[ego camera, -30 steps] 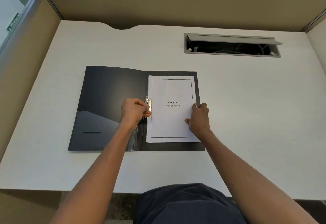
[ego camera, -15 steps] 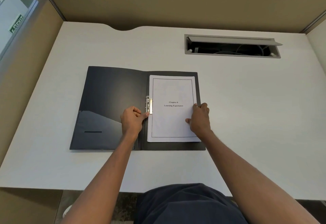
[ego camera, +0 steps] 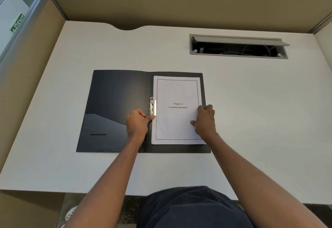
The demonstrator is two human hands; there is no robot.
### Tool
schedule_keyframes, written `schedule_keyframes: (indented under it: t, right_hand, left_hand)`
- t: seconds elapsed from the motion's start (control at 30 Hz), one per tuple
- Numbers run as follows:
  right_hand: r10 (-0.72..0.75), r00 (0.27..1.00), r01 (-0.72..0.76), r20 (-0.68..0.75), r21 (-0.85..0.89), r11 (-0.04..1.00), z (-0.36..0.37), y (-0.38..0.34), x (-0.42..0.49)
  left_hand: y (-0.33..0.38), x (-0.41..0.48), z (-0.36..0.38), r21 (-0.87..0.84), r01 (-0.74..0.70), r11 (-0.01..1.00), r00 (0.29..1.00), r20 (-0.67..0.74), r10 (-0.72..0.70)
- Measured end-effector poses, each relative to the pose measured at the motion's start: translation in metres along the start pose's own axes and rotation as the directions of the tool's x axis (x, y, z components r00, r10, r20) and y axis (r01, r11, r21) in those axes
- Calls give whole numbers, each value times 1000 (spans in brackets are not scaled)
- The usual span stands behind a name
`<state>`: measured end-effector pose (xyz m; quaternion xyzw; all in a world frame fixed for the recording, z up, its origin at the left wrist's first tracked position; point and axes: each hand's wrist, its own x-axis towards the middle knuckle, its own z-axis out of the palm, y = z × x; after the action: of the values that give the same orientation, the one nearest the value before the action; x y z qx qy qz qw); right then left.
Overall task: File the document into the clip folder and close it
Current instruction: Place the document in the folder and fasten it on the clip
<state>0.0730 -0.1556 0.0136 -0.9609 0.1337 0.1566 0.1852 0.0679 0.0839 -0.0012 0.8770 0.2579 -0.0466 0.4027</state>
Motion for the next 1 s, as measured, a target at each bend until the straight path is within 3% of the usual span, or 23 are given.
schedule_keyframes:
  t: [0.37, 0.87, 1.0]
  right_hand:
    - [1, 1000, -1, 12, 7, 1000, -1, 0, 0]
    - [20, 1000, -19, -7, 128, 992, -2, 5, -5]
    - [-74, 992, 73, -97, -13, 997, 2, -6, -20]
  left_hand:
    - [-3, 3, -7, -66, -6, 998, 995, 97, 13]
    - [3, 3, -13, -18, -6, 1000, 989, 151, 9]
    - [5, 6, -16, -8, -38, 999, 989, 143, 39]
